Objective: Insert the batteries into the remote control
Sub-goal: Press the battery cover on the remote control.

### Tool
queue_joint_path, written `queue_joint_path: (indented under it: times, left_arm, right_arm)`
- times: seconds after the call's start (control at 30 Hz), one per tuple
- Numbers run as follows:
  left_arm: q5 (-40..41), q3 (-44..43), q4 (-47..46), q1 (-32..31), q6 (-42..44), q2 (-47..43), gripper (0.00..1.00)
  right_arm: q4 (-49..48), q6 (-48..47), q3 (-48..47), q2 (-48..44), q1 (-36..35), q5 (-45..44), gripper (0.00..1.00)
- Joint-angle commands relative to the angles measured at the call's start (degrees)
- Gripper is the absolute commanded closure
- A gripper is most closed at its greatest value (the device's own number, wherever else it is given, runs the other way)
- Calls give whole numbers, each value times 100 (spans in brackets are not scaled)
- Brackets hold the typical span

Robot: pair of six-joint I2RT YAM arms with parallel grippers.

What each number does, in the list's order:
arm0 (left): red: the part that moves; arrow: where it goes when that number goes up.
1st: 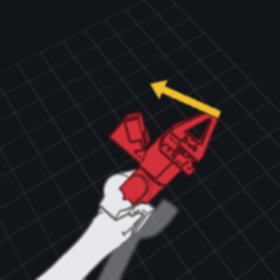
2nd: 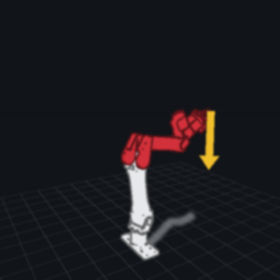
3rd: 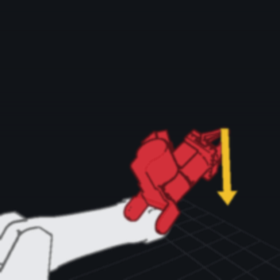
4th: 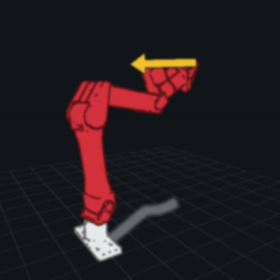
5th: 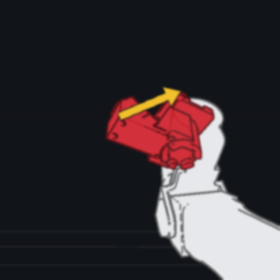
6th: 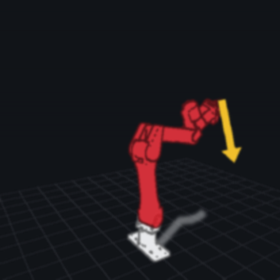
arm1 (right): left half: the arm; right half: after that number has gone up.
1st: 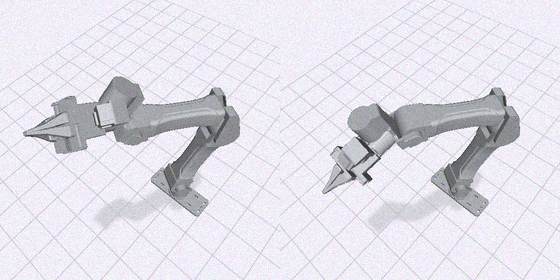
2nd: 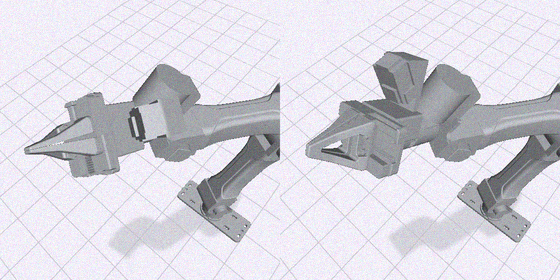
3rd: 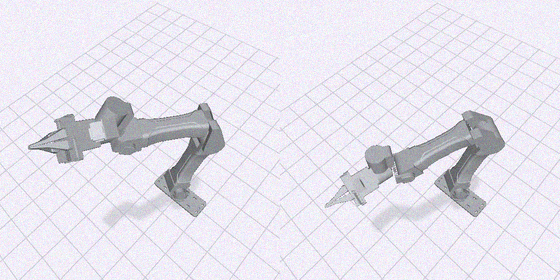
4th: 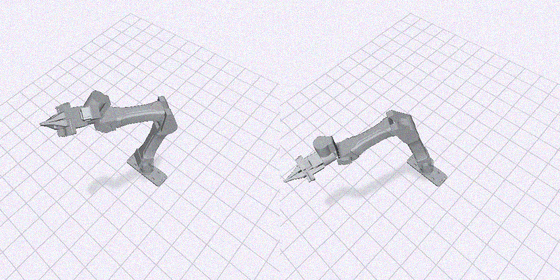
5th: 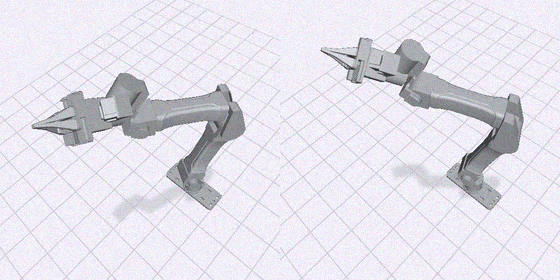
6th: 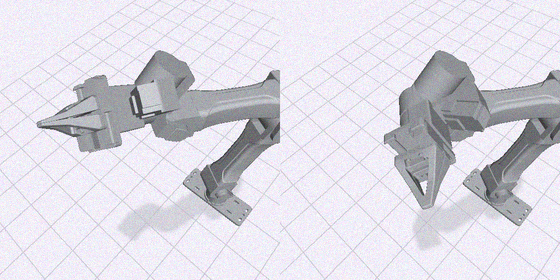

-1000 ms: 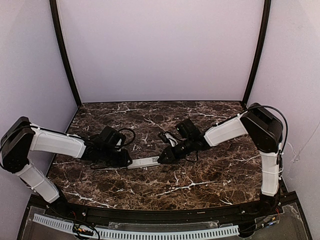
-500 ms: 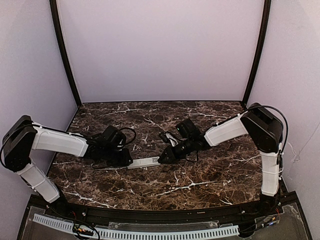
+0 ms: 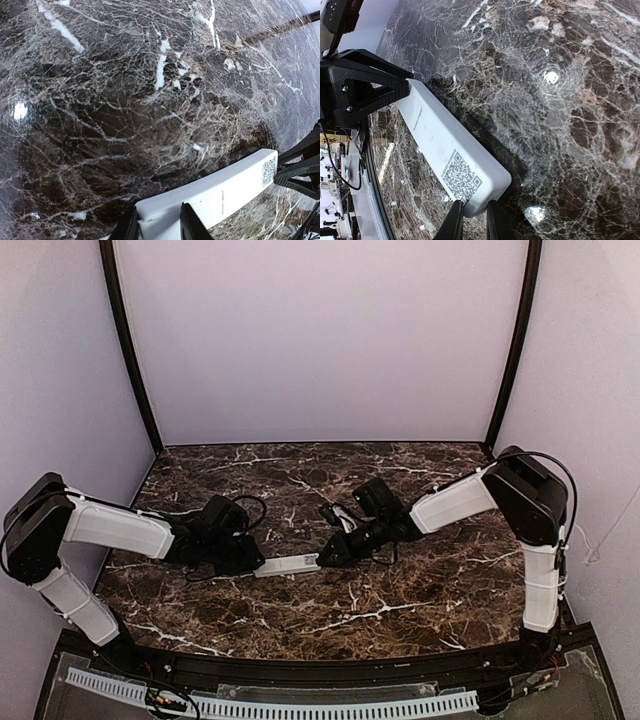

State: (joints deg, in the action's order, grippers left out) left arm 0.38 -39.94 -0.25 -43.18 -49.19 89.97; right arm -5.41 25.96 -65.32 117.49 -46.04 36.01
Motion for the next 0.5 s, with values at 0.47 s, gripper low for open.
queue_joint_path:
  times: [0.47]
  left_arm:
    - [-677, -163, -167, -543, 217, 712, 73]
  right_arm:
    - [-492, -15, 29, 114, -579, 163, 86]
